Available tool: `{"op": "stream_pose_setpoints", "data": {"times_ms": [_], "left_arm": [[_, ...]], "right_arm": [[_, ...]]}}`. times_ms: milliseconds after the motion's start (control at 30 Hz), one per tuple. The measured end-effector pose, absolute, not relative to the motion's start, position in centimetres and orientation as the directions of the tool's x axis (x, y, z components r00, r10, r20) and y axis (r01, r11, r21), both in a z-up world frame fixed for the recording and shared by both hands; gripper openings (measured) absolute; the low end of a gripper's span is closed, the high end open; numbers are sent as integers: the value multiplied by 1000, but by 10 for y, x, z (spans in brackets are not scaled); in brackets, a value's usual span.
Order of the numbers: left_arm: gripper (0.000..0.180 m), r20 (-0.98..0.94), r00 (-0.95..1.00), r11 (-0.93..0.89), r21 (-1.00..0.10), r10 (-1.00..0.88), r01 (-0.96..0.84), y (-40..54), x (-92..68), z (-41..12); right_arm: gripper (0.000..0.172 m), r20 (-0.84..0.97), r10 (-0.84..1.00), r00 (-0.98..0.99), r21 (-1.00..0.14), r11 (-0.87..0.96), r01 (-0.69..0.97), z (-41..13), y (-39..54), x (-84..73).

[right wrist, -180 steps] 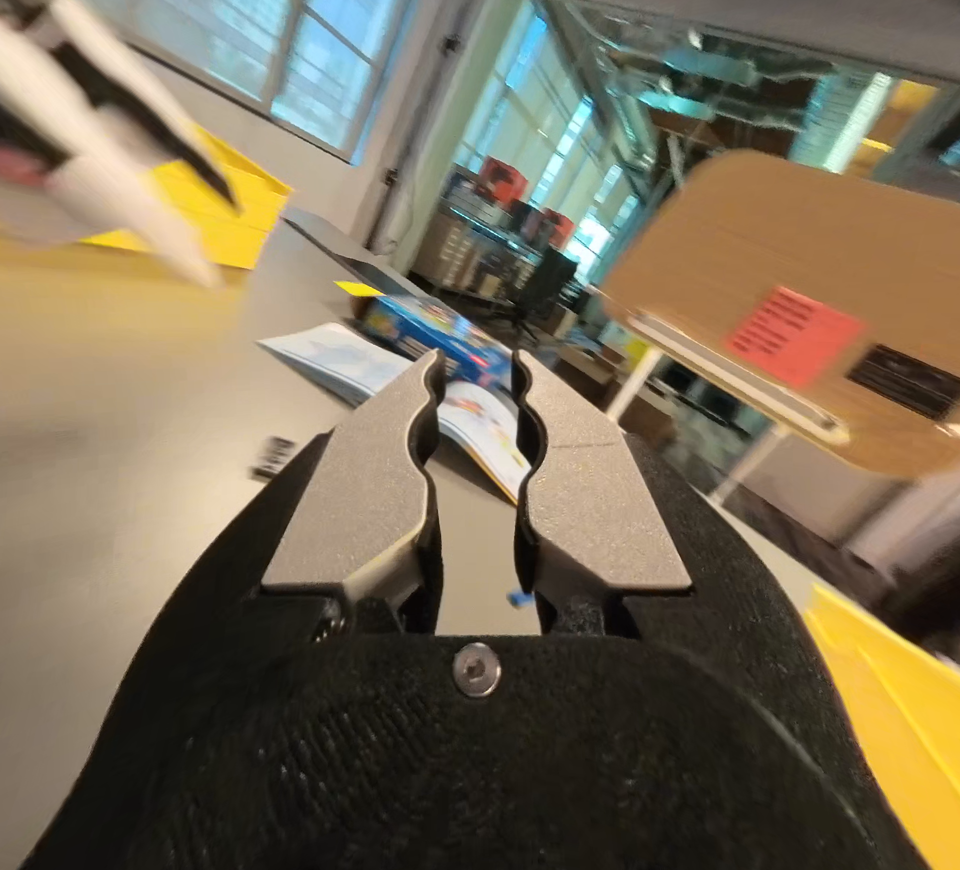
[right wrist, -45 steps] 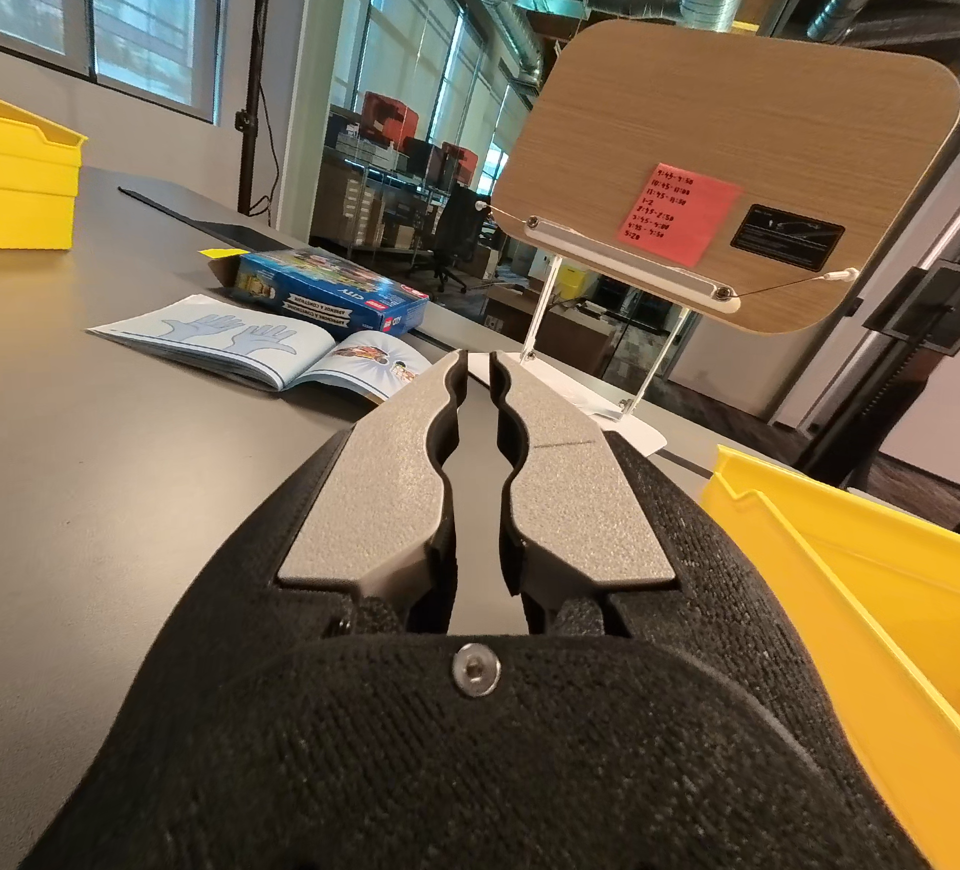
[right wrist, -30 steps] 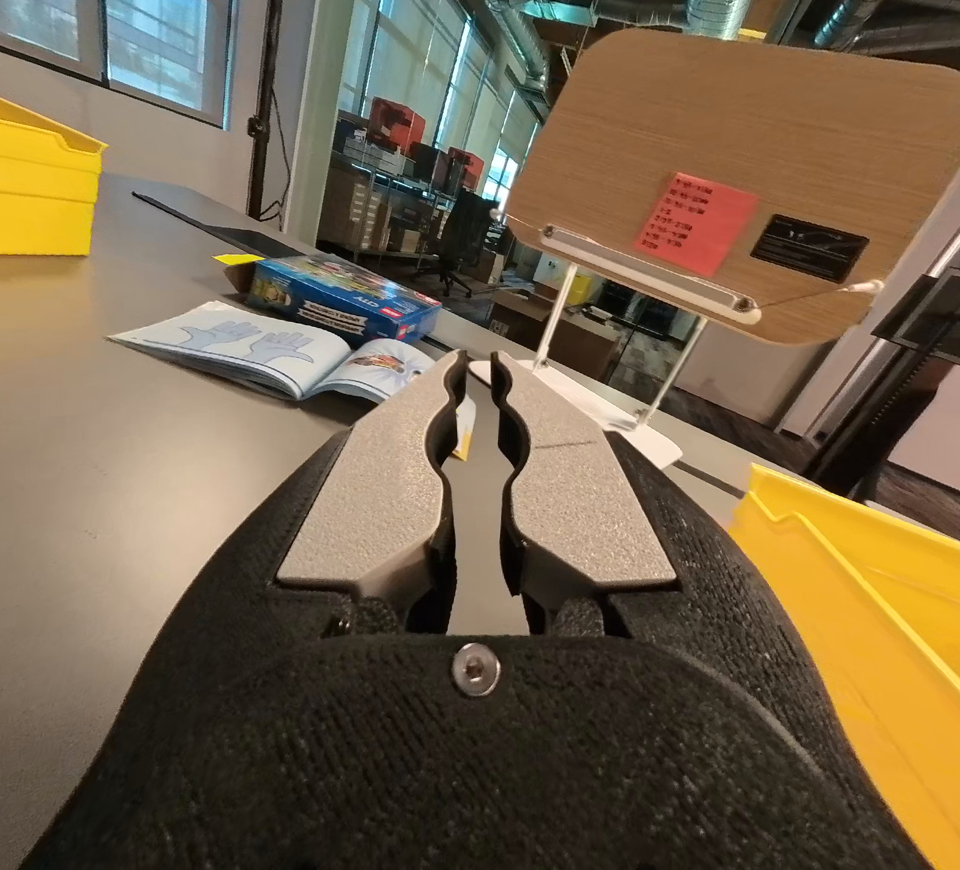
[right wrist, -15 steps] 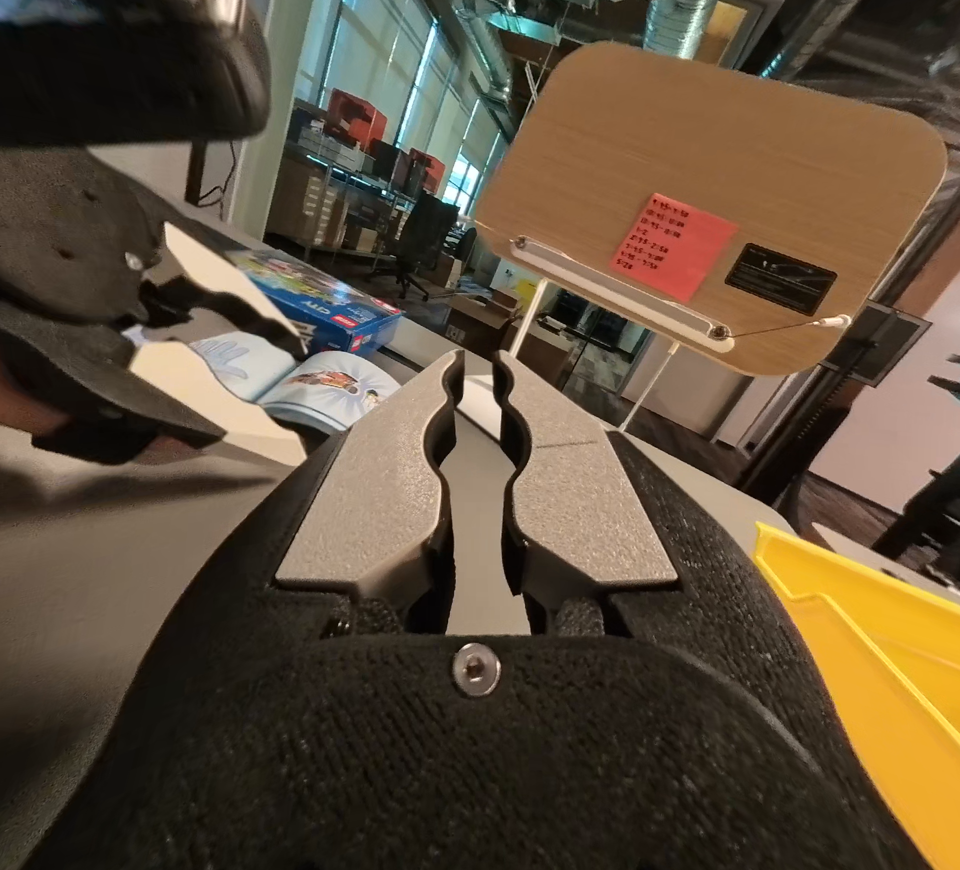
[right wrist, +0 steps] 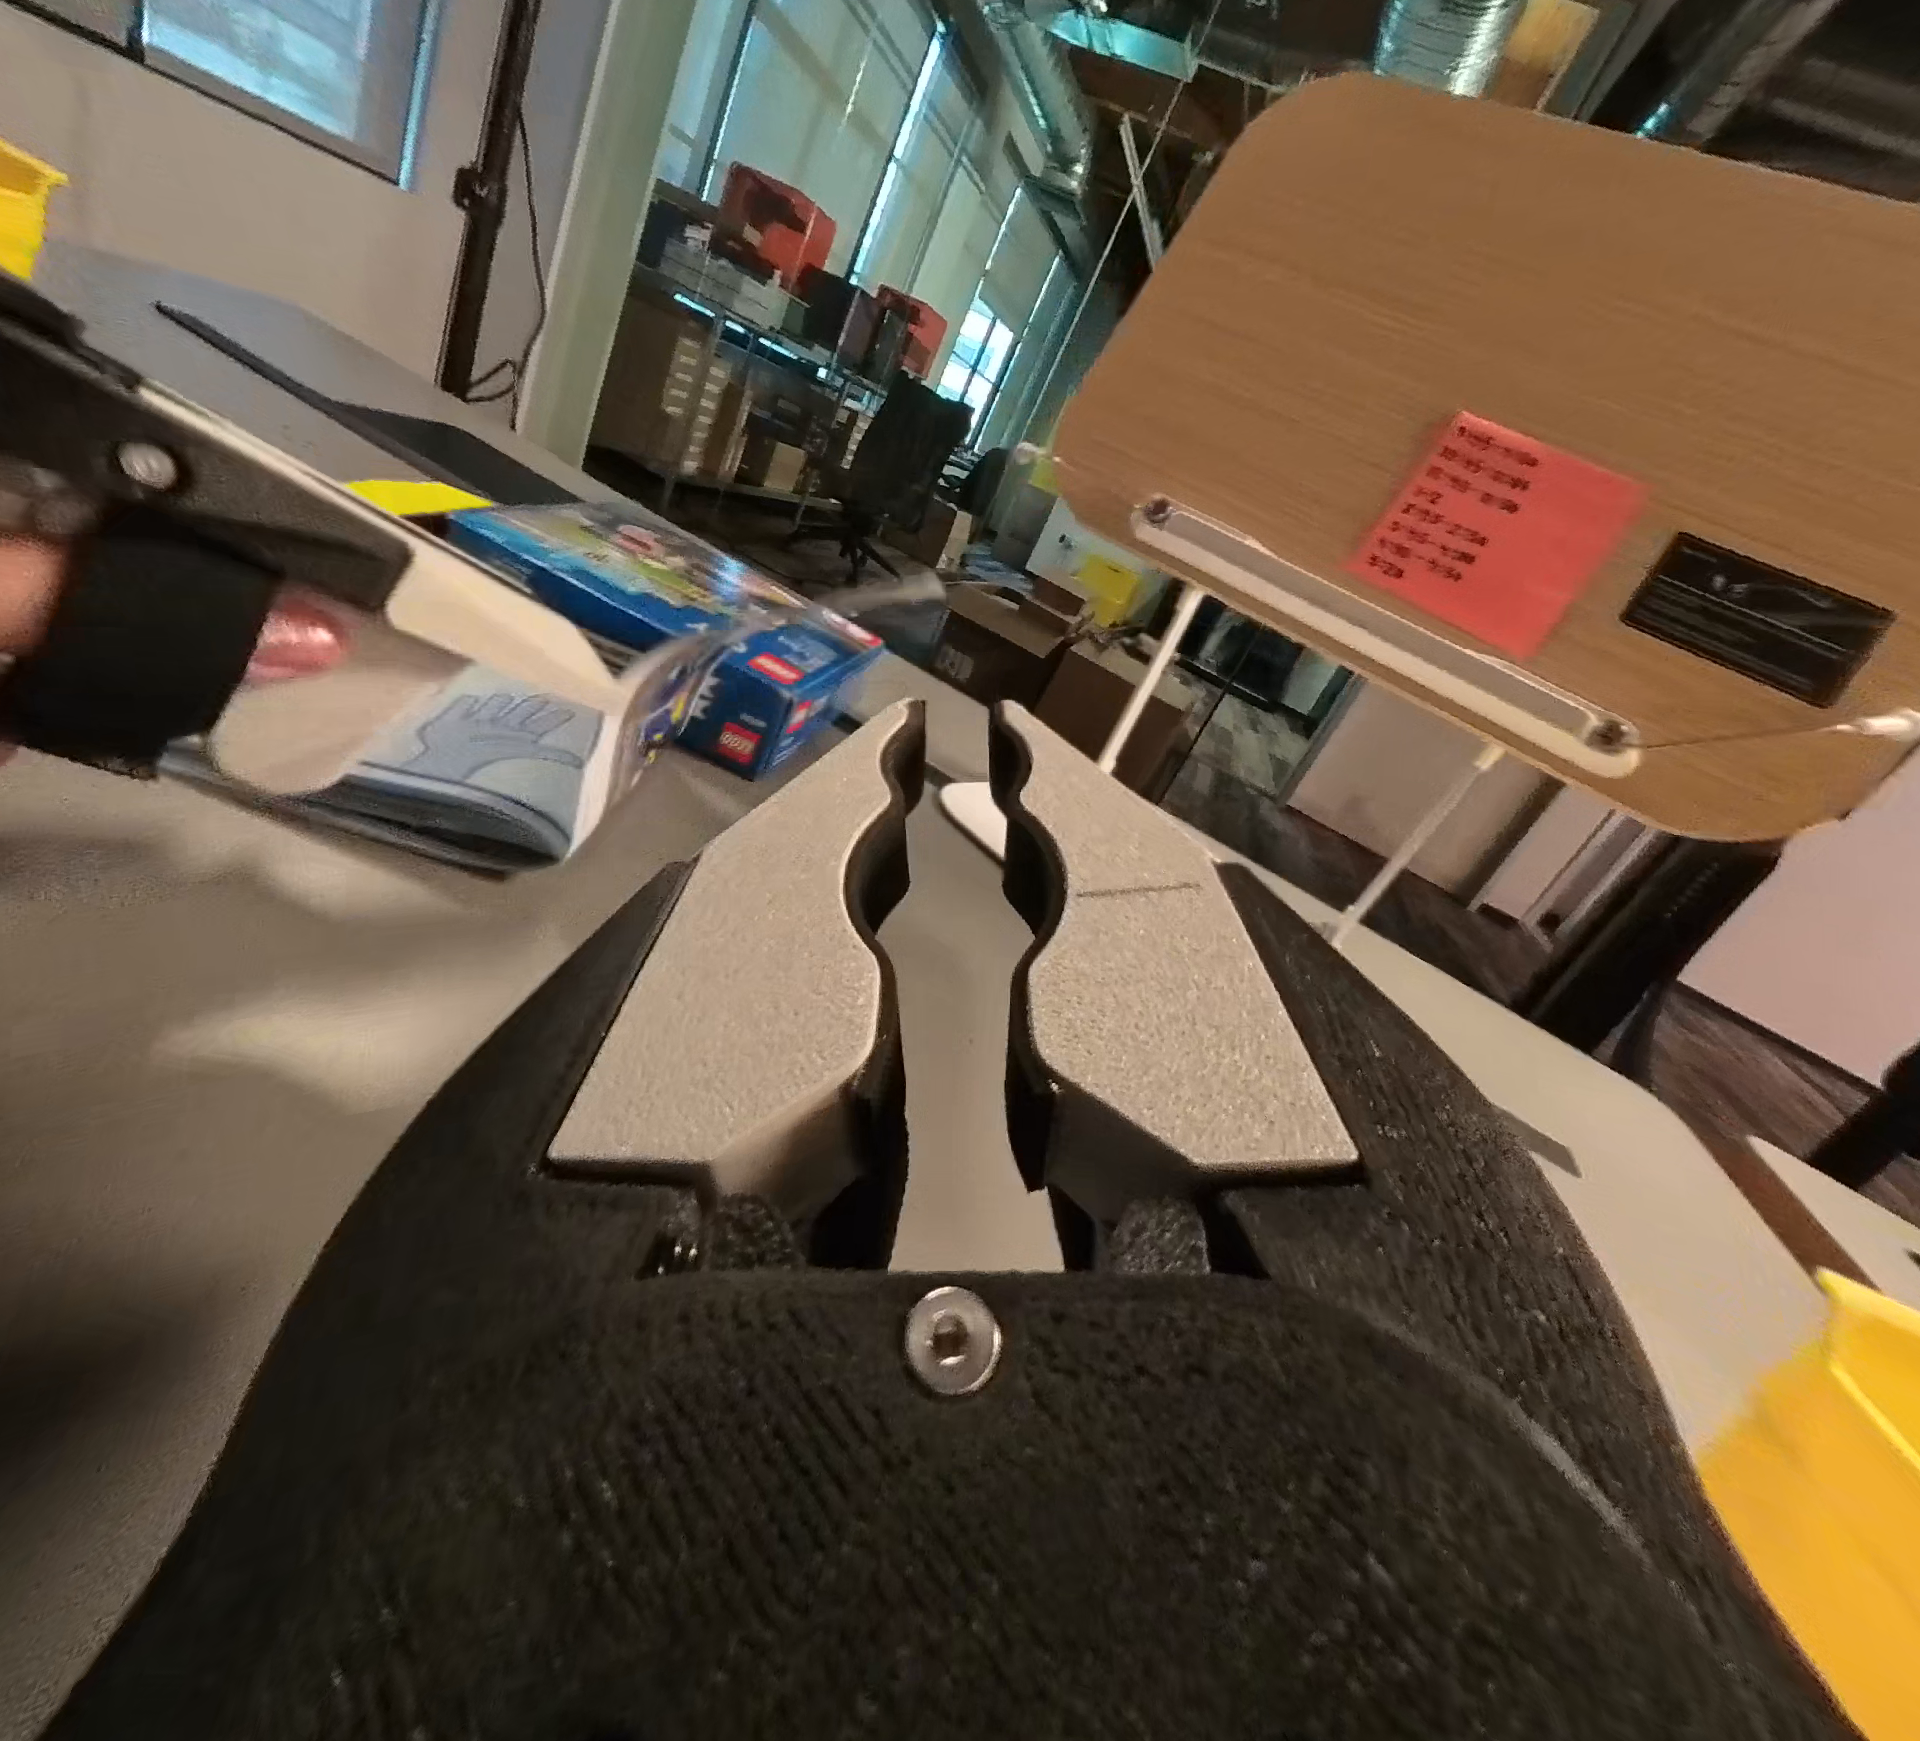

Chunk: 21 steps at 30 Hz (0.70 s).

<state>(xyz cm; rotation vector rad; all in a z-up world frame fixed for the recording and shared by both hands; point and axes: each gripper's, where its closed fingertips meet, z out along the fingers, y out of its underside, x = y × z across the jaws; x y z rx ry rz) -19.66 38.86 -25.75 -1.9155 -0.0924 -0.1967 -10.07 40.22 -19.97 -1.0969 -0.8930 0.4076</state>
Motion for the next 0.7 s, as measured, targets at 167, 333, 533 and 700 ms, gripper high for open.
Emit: {"op": "stream_pose_setpoints", "data": {"times_ms": [167, 333, 533, 700], "left_arm": [[30, 301, 953, -313, -905, 7, 288, 371, -213, -255], [38, 259, 965, -257, -931, 41, 261, 344, -225, -245], [39, 95, 981, -191, -973, 170, 127, 305, -271, -235], [38, -7, 974, -258, -965, 226, 53, 304, -293, -249]], "right_arm": [[9, 442, 733, 517, -896, 393, 208, -217, 395, -139], [7, 486, 802, 347, -864, 381, 328, -242, 383, -192], [9, 393, 905, 163, -838, 280, 468, -276, 374, -233], [0, 393, 912, 119, -727, 229, 647, -308, 374, -238]]}}
